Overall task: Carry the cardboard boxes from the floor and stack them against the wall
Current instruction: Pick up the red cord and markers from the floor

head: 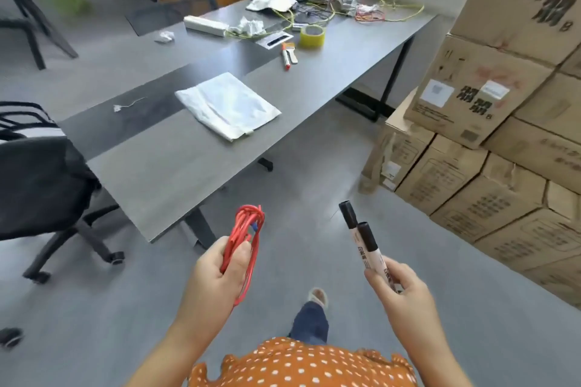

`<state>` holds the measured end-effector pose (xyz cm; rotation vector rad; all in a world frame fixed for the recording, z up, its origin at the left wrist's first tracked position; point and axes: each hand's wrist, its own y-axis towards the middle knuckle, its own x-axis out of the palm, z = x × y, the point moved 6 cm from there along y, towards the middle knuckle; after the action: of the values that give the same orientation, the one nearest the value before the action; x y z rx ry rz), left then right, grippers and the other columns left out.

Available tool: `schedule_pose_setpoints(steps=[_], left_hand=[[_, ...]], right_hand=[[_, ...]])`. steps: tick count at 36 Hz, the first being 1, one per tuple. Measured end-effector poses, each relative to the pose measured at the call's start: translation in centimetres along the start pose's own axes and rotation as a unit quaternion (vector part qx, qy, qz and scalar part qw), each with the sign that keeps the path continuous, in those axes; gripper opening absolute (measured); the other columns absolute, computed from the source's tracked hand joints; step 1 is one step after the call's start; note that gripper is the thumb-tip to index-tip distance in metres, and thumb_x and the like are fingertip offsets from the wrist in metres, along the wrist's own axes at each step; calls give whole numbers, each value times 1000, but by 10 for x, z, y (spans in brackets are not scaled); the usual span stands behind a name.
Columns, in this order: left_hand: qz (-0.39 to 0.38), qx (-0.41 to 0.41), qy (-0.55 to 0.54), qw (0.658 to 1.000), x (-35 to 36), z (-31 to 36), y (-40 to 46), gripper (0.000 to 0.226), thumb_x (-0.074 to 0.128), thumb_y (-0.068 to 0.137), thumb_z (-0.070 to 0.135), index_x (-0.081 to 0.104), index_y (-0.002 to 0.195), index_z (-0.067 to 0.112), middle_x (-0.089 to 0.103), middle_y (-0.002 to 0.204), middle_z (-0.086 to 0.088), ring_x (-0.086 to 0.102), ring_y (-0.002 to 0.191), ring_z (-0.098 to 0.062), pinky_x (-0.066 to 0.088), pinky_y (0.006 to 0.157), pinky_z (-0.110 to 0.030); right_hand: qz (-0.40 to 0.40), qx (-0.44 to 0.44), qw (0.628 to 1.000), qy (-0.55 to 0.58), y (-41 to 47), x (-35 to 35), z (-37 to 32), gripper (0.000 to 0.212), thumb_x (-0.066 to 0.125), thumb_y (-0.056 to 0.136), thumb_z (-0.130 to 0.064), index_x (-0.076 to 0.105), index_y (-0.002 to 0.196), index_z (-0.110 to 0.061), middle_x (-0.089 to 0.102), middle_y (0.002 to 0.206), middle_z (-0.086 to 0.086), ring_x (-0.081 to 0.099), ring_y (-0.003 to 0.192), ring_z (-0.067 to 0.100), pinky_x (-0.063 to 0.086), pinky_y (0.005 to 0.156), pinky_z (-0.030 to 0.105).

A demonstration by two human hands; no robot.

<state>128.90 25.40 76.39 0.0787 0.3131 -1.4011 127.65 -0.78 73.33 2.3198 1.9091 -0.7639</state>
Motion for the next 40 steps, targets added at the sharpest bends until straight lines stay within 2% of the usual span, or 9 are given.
schedule_pose_setpoints(steps=[4, 8, 10, 14, 19, 25, 31, 34, 40], left_hand=[[36, -9, -24, 999, 24, 20, 61, 27, 48, 97, 21, 50, 75, 7, 32, 43, 7, 25, 38, -4, 26, 40, -17], [48, 4, -22, 999, 49, 44, 118, 38, 50, 75, 57, 48, 68, 20, 34, 44, 9, 26, 40, -6, 25, 40, -18], [52, 0, -33, 998, 60, 50, 141, 44, 49, 68, 60, 47, 70, 17, 33, 45, 9, 26, 40, -6, 25, 40, -19], [39, -18, -62, 997, 88, 60, 185, 34, 52, 82, 41, 41, 70, 11, 29, 46, 10, 23, 39, -7, 24, 39, -16], [21, -41, -73, 996, 113, 65, 246, 32, 54, 94, 27, 43, 69, 11, 29, 45, 10, 23, 36, -6, 23, 37, -15], [54, -19, -38, 998, 118, 68, 328, 31, 51, 73, 56, 53, 65, 26, 33, 47, 9, 26, 41, -5, 25, 42, -19], [82, -20, -33, 996, 120, 81, 430, 39, 54, 92, 45, 52, 75, 10, 35, 46, 6, 30, 41, -10, 28, 41, -21], [79, -1, -26, 996, 119, 98, 479, 50, 56, 87, 53, 50, 78, 3, 36, 48, 6, 31, 43, -8, 33, 45, -26], [112, 34, 98, 988, 109, 99, 554, 29, 46, 81, 49, 50, 72, 21, 36, 50, 8, 32, 46, -9, 26, 46, -23]], right_hand=[[-14, -43, 999, -14, 87, -19, -38, 26, 63, 90, -15, 63, 86, -40, 62, 91, -3, 54, 80, -1, 37, 63, 7], [-41, -52, 997, -34, 159, -35, -60, 20, 59, 92, -17, 65, 88, -35, 53, 63, -10, 43, 52, 4, 31, 46, 12], [-54, -56, 996, -50, 187, -38, -65, 13, 58, 93, -19, 67, 88, -25, 43, 53, -8, 34, 48, 5, 26, 44, 15], [-65, -54, 994, -65, 234, -40, -72, 14, 54, 94, -18, 61, 87, -29, 68, 76, -2, 59, 72, 21, 38, 54, 18], [-83, -20, 993, -80, 292, -37, -80, 30, 45, 97, -12, 48, 92, -41, 64, 84, 2, 60, 81, 29, 48, 68, 37], [-133, -26, 987, -90, 380, -12, -105, 48, 41, 95, -12, 46, 86, -59, 55, 73, 2, 48, 63, 13, 41, 62, 27], [-155, -14, 984, -86, 481, 10, -141, 33, 40, 97, -16, 51, 97, -47, 49, 69, -2, 44, 59, 11, 38, 55, 23], [-166, -7, 982, -90, 524, 20, -160, 26, 41, 99, -25, 52, 93, -48, 48, 66, -6, 46, 62, 13, 40, 60, 28], [-215, -2, 966, -142, 606, 71, -197, 12, 43, 97, -23, 51, 91, -28, 48, 66, -5, 44, 59, 12, 37, 60, 29]])
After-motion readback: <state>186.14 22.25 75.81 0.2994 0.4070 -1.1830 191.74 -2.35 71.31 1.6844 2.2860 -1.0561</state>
